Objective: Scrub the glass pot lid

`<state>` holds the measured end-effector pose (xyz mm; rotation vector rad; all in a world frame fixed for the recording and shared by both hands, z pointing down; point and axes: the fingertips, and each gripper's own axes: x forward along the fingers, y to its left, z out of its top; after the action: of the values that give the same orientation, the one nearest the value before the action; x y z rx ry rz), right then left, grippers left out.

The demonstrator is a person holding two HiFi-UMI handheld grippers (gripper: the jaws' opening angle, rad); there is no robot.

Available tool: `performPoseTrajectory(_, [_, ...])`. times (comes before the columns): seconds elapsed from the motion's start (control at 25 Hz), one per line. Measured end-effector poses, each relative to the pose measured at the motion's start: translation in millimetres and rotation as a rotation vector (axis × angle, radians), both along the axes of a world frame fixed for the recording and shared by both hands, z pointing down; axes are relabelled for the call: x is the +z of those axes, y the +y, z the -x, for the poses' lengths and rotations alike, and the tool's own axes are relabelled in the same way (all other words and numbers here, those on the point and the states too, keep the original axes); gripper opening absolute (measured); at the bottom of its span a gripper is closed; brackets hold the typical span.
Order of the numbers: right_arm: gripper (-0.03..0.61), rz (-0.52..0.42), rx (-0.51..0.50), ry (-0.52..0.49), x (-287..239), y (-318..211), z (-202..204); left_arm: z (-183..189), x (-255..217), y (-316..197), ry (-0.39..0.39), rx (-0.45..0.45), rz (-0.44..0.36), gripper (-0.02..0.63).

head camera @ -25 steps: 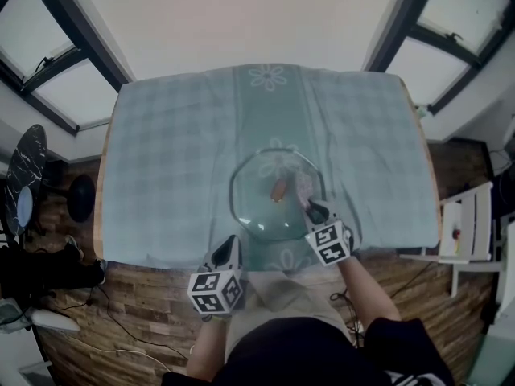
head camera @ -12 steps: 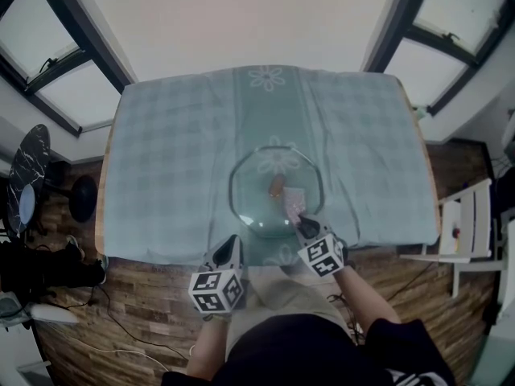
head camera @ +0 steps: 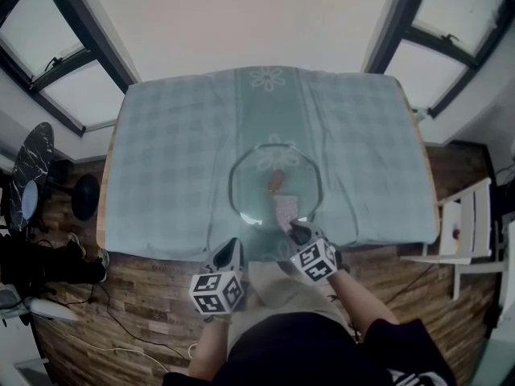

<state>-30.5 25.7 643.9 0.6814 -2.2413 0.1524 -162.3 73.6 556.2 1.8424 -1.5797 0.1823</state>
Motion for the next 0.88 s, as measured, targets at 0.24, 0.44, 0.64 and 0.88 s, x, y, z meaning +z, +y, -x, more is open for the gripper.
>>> performPoseTrajectory(0.24, [0.072,0.020,-0.087,0.005,1,24,18,2,-1,14,-0.001,-0.027,-0.001,0.002])
performPoseTrajectory(0.44, [0.072,0.026,-0.135,0.018,3,36,26,3,-1,26,0.001,-0.043,-0.004,0.002])
performPoseTrajectory(0.64, [0.072,-0.014,-0.109,-0.015,-15,39,24,3,-2,37,0.003,-0.048,-0.006,0.002])
performPoseTrajectory(0.88, [0.072,-0.019,-0.059,-0.112,-54,54,21,5,-3,47,-0.003,-0.027,-0.008,0.002])
